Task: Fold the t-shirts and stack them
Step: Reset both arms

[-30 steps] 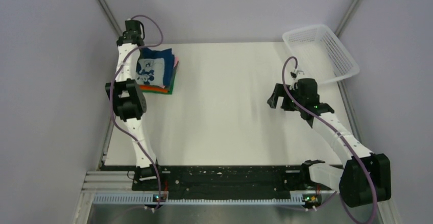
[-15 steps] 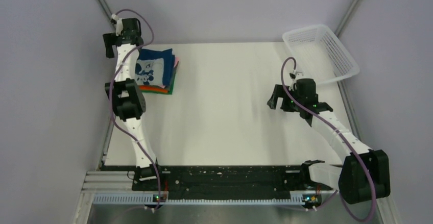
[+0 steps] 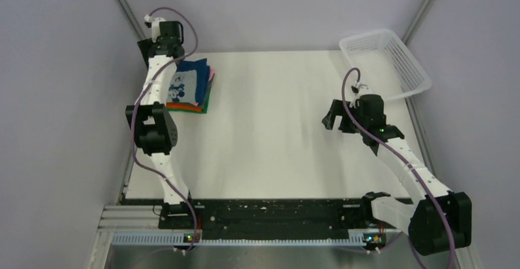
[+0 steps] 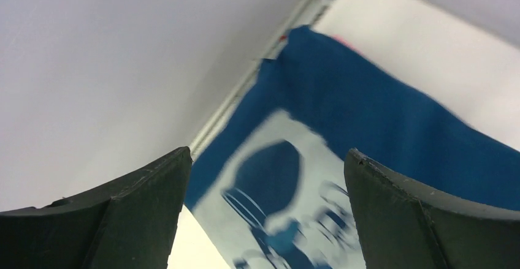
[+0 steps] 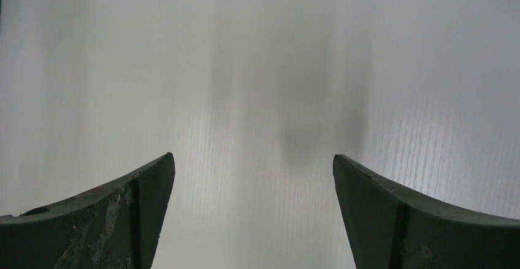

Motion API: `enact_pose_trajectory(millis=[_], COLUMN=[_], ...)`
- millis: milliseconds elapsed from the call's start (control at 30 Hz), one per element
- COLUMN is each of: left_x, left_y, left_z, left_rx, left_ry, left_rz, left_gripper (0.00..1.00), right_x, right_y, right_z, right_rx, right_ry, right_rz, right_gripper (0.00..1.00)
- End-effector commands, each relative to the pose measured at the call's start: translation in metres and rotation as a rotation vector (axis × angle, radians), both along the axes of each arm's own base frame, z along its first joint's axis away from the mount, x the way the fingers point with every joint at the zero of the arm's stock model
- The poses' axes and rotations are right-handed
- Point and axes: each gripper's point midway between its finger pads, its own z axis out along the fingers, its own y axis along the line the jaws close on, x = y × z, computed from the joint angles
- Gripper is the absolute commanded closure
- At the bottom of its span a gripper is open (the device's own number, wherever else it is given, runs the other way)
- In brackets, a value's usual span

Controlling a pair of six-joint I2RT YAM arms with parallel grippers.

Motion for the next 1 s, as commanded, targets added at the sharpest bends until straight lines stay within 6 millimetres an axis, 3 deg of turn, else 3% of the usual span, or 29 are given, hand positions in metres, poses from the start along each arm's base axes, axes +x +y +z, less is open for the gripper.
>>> enact_pose_trajectory(millis=[0, 100, 167, 233, 267, 367, 433, 500, 600, 767, 967], left_x=[-0.011, -0.041, -0.062, -0.091, -0.110, -0.155, -0.179, -0.200, -0.226, -0.239, -0.242], left_y=[-0.093, -0.142, -0.179, -0.214, -0.229, -0.250, -0.243, -0.223, -0.189, -0.177, -0.172], left_z=[0.116, 0.128, 0.110, 0.075, 0.044, -0.006, -0.036, -0.064, -0.085, -0.083, -0.070], left_rx=[-0.075, -0.194, -0.321, -0.470, -0.529, -0.655, -0.667, -0.628, -0.538, -0.500, -0.504], left_ry=[-0.321, -0.367, -0.353, -0.312, -0.271, -0.255, -0.220, -0.163, -0.105, -0.116, -0.187], left_rz=[-0.148, -0.235, -0.354, -0.453, -0.499, -0.558, -0.523, -0.415, -0.253, -0.217, -0.202], left_gripper=[0.01, 0.01, 0.01, 0.01, 0.01, 0.01, 0.01, 0.01, 0.01, 0.01, 0.02], right_x=[0.006, 0.005, 0.003, 0.001, 0.000, -0.006, -0.011, -0.017, -0.020, -0.028, -0.025], right_y=[-0.007, -0.018, -0.023, -0.030, -0.033, -0.050, -0.061, -0.071, -0.078, -0.085, -0.071], right_z=[0.019, 0.015, 0.015, 0.016, 0.019, 0.021, 0.021, 0.021, 0.033, 0.044, 0.047], right_rx=[0.023, 0.024, 0.028, 0.025, 0.029, -0.005, -0.034, -0.049, -0.015, 0.010, 0.046], right_ry=[-0.054, -0.055, -0.064, -0.085, -0.107, -0.159, -0.194, -0.226, -0.302, -0.349, -0.364], right_rz=[-0.072, -0.163, -0.199, -0.250, -0.266, -0.332, -0.372, -0.415, -0.475, -0.517, -0.440], right_gripper=[0.01, 0.01, 0.01, 0.01, 0.01, 0.01, 0.01, 0.01, 0.01, 0.01, 0.01])
